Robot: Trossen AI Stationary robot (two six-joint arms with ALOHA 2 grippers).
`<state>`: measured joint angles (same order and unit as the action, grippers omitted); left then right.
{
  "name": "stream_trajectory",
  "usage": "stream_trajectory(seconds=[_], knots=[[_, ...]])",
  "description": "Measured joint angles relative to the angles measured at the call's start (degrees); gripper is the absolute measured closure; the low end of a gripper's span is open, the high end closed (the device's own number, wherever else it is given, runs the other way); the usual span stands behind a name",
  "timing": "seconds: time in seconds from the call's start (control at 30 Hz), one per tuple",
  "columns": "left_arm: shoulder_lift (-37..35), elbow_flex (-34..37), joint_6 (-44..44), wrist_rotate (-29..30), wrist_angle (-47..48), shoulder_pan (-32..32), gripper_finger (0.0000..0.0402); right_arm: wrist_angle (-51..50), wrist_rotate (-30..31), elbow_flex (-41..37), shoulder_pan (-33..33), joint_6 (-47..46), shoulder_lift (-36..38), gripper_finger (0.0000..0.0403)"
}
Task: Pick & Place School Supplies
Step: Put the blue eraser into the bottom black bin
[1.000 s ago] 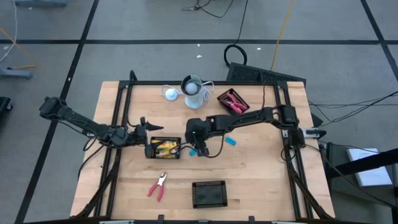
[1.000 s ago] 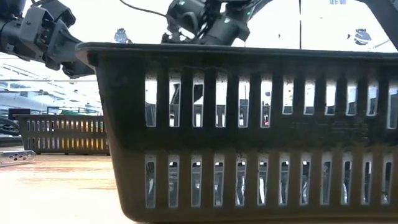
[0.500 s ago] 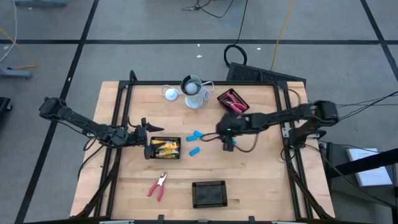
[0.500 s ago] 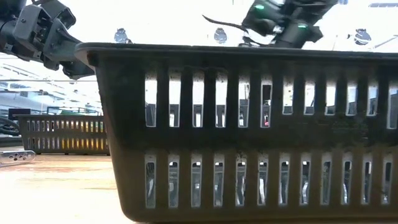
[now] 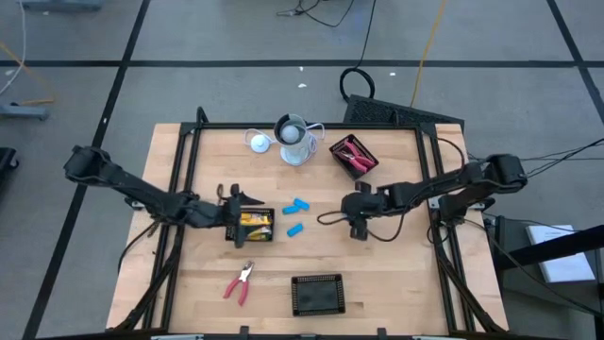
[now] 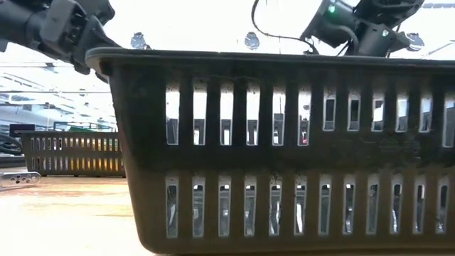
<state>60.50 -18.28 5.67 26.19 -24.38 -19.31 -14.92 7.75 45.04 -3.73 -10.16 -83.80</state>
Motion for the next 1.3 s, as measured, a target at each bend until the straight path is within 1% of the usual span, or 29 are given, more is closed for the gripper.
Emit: stream_trajectory(seconds=[0.2, 0.27, 0.43, 0.6, 0.7, 0.8, 0.93, 1.03, 1.13, 1.3], knots=[[7.4, -3.48, 0.18, -1.52, -0.2, 1.85, 0.0076, -4.01, 0.08, 0.0, 1.2, -0.68, -1.41, 0.0234], [9.64, -4.48, 0.11, -3.18, -1.65, 2.39, 0.0076, -3.8, 0.56, 0.07, 1.14, -0.45, -1.35, 0.0234], [13.62, -4.99, -0.68, -6.19, -5.82, 3.7, 0.0076, -7.08, 1.34, 0.04, 1.43, -0.67, -1.43, 0.0234], [14.19, -4.99, -0.48, -8.1, -6.33, 5.38, 0.0076, -7.24, 0.94, 0.07, 1.93, -0.79, -1.41, 0.0234], [14.19, -4.99, -0.43, -8.21, -6.31, 5.83, 0.0076, -5.81, -3.28, 0.07, 2.63, -0.96, -1.41, 0.0234], [14.19, -4.99, -0.41, -8.24, -6.32, 5.79, 0.0076, -5.35, -4.99, 0.07, 2.67, -1.45, -1.41, 0.0234], [14.19, -4.99, -0.5, -8.34, -6.32, 5.79, 0.0076, -5.23, -5.04, 0.07, 2.68, -1.61, -1.61, 0.0234], [14.17, -4.99, -0.52, -8.34, -6.32, 5.79, 0.0076, -4.07, -5.29, -0.14, 3.15, -1.59, -3.55, 0.0234], [14.17, -4.99, -0.52, -8.34, -6.21, 5.79, 0.0076, -1.37, -7.67, -0.96, 4.27, -1.76, -6.06, 0.0234], [14.17, -4.99, -0.52, -8.34, -5.9, 5.79, 0.0076, -0.14, -7.32, -1.27, 4.47, -1.32, -8.7, 0.0235]])
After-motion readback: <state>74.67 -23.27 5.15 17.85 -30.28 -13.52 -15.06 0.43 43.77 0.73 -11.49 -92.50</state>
